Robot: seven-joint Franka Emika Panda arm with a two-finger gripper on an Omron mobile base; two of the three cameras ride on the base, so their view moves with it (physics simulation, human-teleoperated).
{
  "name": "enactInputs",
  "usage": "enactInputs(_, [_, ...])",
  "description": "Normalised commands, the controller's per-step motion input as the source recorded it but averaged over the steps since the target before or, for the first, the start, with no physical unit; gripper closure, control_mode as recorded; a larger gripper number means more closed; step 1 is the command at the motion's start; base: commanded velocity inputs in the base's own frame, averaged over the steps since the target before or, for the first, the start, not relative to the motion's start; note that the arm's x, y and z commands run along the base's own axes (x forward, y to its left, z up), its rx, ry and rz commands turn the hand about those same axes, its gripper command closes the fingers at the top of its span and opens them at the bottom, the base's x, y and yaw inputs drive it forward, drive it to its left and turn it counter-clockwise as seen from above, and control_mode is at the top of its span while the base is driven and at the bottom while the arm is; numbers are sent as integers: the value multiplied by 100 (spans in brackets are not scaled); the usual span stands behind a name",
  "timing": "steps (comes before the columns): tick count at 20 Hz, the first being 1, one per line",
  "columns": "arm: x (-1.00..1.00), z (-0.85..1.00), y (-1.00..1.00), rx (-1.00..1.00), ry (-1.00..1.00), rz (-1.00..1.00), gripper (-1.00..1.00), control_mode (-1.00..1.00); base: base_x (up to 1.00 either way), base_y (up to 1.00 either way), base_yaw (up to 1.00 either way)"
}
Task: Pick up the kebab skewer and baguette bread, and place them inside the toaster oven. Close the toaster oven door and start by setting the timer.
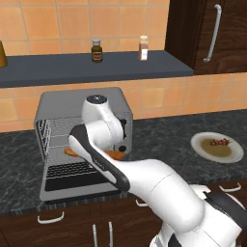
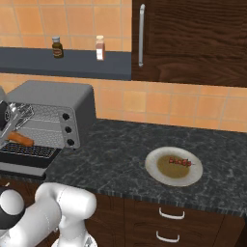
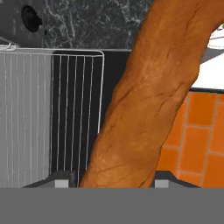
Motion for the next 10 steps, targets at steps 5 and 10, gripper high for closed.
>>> enactInputs(5, [42,-21,28,-9,-10,0,100,-100,0,0,0])
enactInputs(10, [35,-33,2,-8,-10,0,100,-100,0,0,0])
